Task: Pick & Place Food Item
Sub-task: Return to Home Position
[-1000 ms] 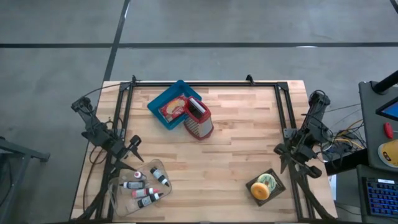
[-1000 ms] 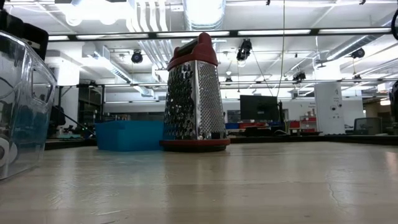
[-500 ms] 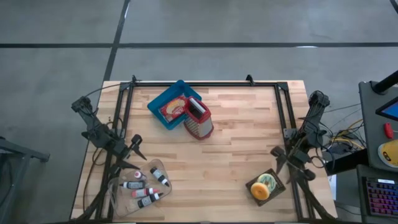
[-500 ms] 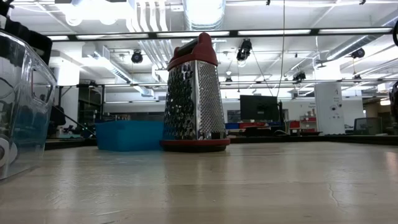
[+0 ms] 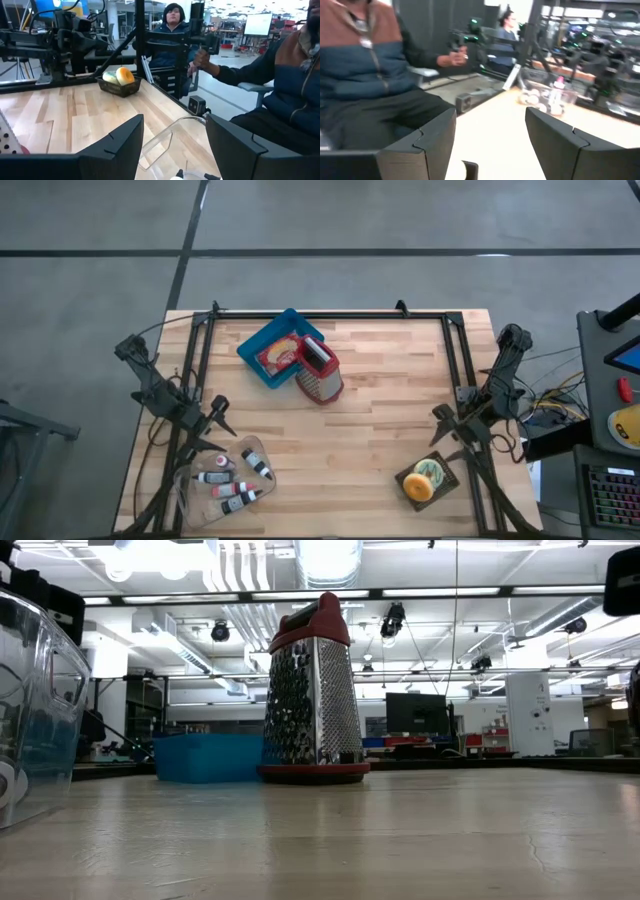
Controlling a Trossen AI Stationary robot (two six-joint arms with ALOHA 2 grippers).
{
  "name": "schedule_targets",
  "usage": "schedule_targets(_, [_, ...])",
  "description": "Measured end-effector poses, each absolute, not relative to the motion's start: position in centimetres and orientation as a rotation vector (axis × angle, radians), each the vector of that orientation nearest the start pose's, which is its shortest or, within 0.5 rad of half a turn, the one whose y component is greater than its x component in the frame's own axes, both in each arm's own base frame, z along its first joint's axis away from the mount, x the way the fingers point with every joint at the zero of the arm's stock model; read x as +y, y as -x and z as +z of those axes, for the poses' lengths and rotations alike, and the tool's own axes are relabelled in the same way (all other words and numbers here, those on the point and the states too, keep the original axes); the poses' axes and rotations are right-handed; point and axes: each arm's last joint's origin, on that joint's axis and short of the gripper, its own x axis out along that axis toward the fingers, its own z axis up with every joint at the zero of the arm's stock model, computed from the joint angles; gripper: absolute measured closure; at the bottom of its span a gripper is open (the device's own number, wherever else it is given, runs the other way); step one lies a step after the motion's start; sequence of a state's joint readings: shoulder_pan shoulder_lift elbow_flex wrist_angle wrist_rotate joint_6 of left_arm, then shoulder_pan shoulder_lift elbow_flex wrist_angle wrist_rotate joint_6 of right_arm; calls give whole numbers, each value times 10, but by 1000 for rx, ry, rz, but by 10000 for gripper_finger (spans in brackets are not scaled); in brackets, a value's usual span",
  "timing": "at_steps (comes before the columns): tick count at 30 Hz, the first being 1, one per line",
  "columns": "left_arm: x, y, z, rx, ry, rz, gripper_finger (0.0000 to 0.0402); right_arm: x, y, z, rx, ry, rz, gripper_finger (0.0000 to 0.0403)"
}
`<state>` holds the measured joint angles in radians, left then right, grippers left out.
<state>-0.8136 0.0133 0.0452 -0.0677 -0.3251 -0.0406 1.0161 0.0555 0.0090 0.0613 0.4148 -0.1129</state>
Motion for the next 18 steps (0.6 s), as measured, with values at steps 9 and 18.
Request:
schedule_targets(9, [-63,-73,169,70,22,-467,181,78,-63,166,-11,71,574,170])
schedule_targets(18, [-64,-72,169,136,141,-521,181,82,-59,168,-1,-30,767,170])
